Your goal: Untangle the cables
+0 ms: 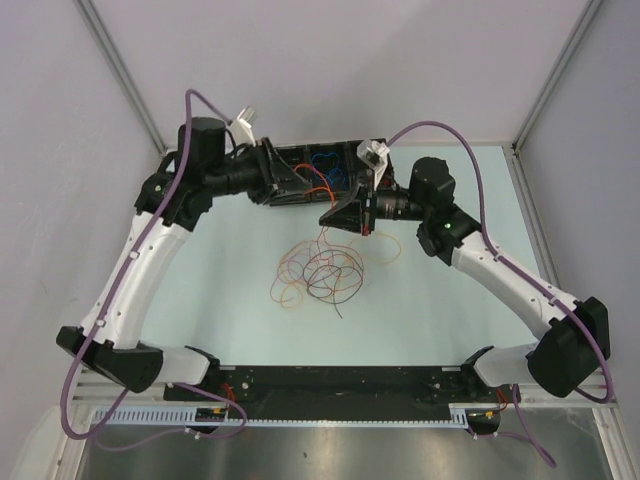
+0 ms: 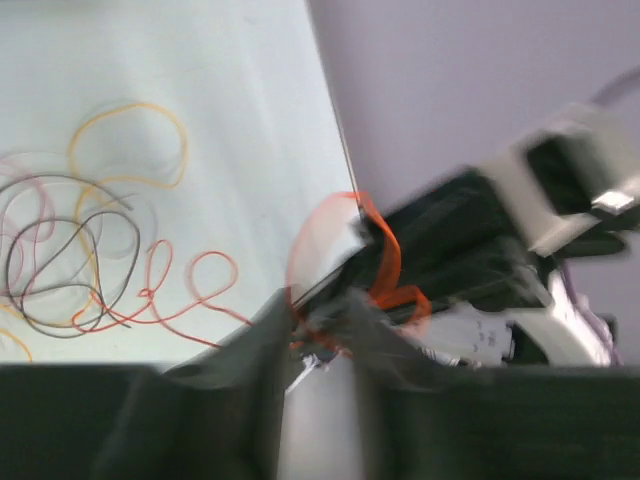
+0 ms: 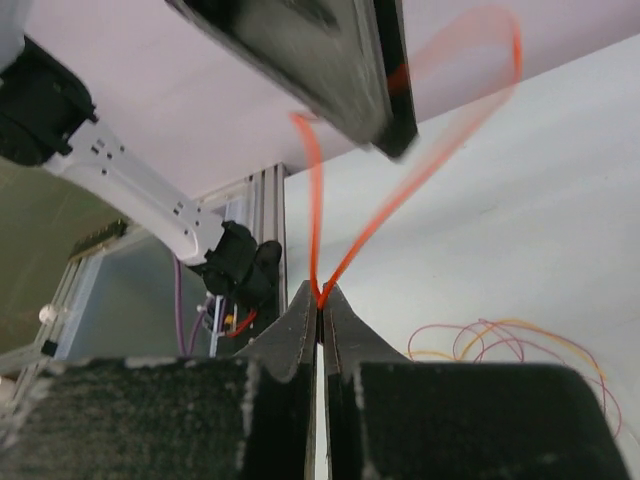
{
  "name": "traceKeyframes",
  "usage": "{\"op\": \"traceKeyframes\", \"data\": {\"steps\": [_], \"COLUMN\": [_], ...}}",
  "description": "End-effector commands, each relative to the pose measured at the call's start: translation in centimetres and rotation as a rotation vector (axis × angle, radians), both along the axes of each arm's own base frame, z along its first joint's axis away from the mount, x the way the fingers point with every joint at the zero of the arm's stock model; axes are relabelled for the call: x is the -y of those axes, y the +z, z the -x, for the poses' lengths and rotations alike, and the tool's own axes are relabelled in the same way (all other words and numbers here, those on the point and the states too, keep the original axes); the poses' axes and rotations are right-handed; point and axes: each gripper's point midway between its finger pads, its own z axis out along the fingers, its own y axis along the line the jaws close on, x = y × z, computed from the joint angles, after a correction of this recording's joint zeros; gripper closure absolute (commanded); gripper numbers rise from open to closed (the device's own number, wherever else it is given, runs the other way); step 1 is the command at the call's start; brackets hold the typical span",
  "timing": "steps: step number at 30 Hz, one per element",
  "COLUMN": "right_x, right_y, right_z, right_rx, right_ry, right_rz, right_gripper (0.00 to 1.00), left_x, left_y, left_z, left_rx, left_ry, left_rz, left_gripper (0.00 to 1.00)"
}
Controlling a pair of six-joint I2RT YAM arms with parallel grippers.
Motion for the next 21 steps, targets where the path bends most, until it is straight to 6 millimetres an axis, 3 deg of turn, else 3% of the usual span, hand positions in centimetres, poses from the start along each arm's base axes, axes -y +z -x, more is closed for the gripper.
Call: {"op": "traceKeyframes", "data": {"steps": [1,3,7,8,9,10,11,12,13,15,19,20,21], "right_x": [0.4,0.1,-1.2,-1.6,-1.8,-2.1,-3.1,-3.3,-3.7,-4.8,-6.1,-6.3,-7.2], "right_y": [6.1,6.6,9.0,8.7,9.1,10.7,9.1,9.4,10.6,10.0,10.2,11.6,10.3], "right_z": [-0.4,-0.6,-3.2,-3.8,-4.7,-4.7,-5.9,-6.7,-6.8,-8.8,-11.7,-12.1,-13.2], "right_rx": [0.061,0.061,0.09,0.068,0.071,0.093,0.059,0.062,0.077,0.061,0.053,0.075,0.061], "right_ry": [-0.093,-0.112,-0.231,-0.249,-0.292,-0.3,-0.31,-0.345,-0.357,-0.393,-0.448,-0.455,-0.462], "right_rz": [-0.138,-0.126,-0.109,-0.078,-0.072,-0.078,-0.03,-0.025,-0.03,-0.007,0.011,-0.014,0.009], "right_gripper": [1.0,1.0,1.0,1.0,1.0,1.0,1.0,1.0,1.0,1.0,1.0,1.0,1.0], "left_x": [-2.1,-3.0,-6.0,-6.8,-7.7,-9.3,-10.3,-11.2,-12.5,-14.0,-15.7,-15.9,-16.2], "left_y": [-4.7,-5.5,-8.8,-9.0,-9.6,-11.4,-12.1,-12.3,-14.0,-15.4,-16.9,-17.0,-17.8], "left_z": [-1.6,-1.3,-0.6,-0.1,0.1,0.3,0.6,1.2,1.8,3.0,4.8,5.1,5.4], "left_rx": [-0.011,0.009,0.021,0.033,0.035,0.01,0.008,0.02,0.001,0.0,0.038,0.051,0.049], "left_ry": [0.041,0.062,0.145,0.168,0.193,0.242,0.272,0.296,0.322,0.349,0.377,0.379,0.387], "left_rz": [0.002,-0.02,-0.189,-0.217,-0.258,-0.347,-0.39,-0.415,-0.483,-0.532,-0.58,-0.578,-0.589], "left_gripper": [0.5,0.28,0.09,0.01,0.0,0.0,0.0,0.0,0.0,0.0,0.0,0.0,0.0]}}
